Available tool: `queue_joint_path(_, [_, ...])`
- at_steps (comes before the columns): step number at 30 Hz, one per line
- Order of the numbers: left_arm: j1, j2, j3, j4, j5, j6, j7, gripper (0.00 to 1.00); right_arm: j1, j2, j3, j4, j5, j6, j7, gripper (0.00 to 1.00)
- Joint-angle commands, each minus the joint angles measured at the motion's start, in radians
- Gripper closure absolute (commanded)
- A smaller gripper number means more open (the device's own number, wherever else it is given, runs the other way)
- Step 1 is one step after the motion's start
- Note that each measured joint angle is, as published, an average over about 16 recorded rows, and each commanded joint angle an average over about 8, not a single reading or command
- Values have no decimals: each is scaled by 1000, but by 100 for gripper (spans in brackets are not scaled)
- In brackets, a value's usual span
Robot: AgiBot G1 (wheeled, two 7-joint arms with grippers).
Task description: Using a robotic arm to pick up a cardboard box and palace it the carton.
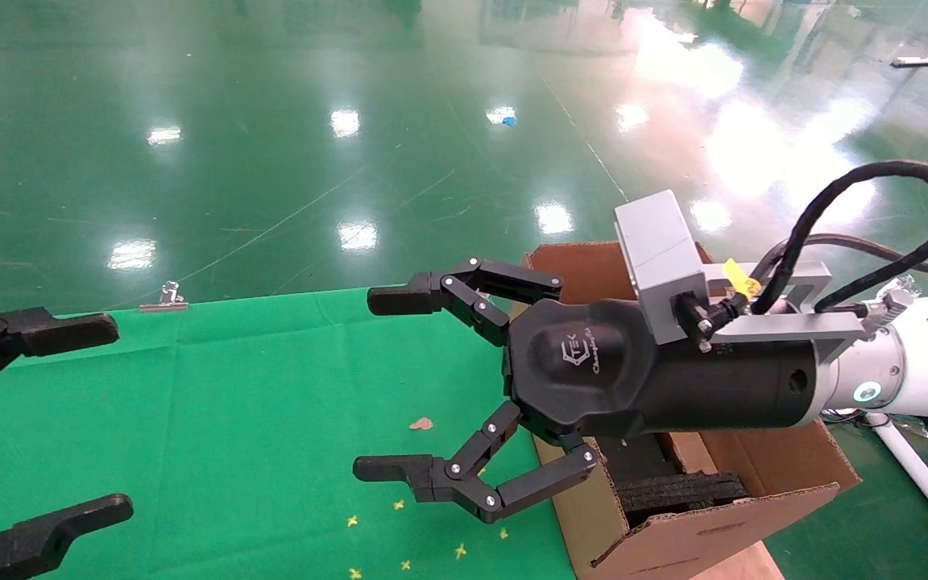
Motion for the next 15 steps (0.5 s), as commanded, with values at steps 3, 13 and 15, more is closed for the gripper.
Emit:
queue_joint_path(3, [0, 0, 0, 0, 0, 0, 0, 0, 1, 0, -1, -1, 0, 0, 0, 0])
queue_joint_path(13, [0, 0, 0, 0, 0, 0, 0, 0, 2, -1, -2, -2, -1, 1, 1, 0])
queue_joint_path(15, [0, 0, 0, 0, 0, 0, 0, 0, 2, -1, -2, -2, -1, 1, 1, 0])
